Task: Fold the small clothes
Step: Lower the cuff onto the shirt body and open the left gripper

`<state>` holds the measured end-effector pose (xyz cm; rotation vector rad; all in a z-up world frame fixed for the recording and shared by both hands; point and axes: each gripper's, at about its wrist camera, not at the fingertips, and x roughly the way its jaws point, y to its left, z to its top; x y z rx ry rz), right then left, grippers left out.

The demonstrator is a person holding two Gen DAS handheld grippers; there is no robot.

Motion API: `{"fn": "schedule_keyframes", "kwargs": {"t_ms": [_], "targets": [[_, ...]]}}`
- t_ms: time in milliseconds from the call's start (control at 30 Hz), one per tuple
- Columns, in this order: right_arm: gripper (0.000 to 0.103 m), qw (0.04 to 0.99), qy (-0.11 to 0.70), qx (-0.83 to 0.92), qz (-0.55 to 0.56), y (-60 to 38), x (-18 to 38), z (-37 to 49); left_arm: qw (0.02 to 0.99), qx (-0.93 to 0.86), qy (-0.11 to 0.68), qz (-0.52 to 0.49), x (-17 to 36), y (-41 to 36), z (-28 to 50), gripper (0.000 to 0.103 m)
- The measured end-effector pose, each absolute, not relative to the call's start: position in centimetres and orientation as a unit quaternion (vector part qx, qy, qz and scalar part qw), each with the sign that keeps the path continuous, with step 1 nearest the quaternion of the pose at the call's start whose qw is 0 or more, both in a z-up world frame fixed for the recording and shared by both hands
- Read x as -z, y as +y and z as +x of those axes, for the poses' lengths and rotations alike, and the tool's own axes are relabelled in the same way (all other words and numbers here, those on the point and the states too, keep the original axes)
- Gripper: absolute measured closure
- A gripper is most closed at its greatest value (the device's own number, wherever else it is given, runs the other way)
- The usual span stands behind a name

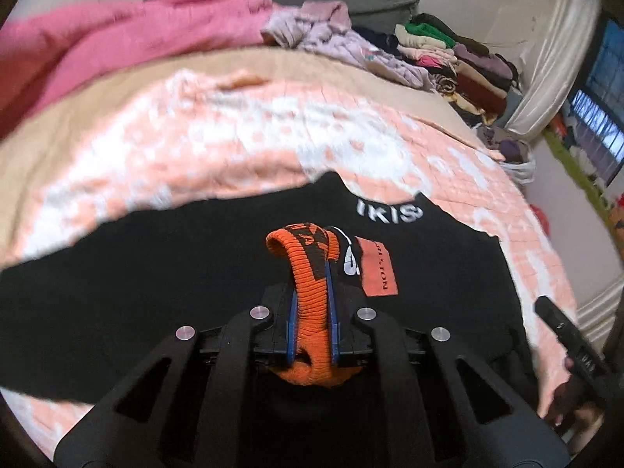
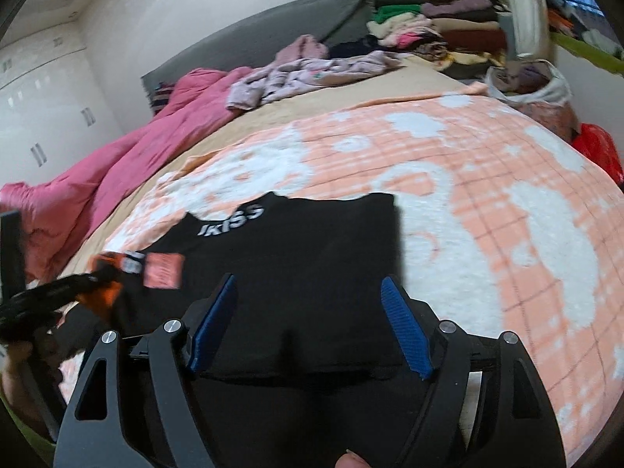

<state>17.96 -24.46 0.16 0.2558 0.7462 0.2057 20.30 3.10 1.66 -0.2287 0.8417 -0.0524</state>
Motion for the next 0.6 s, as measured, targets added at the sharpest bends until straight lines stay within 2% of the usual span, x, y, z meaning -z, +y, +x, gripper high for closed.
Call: {"fn": "schedule_keyframes", "kwargs": {"t_ms": [67,200,467,600], "targets": [[0.029,0.917,0.368,-0.085,0.124,-24.9,0.1,18.1,0.901,0.018,0.420,-0.105,-1.1,3.5,20.6,0.097],[0.029,0.915,0.381,-0.073,0.113,-24.6,0.6,18.2,0.889,-0.006,0.444,-0.111,0.9,4.8,20.6,0.087],[0.029,0.914,0.386,-0.104,0.067,-21.4,0.7,18.1,0.913,-0.022,0.399,-0.080,-1.9,4.9,18.2,0.087],[0.029,0.911,0.392,-0.122,0.038,-19.5,0.9,18.2,0.907,0.024,0.416,-0.066,-1.4,2.3,18.8,0.085]]}}
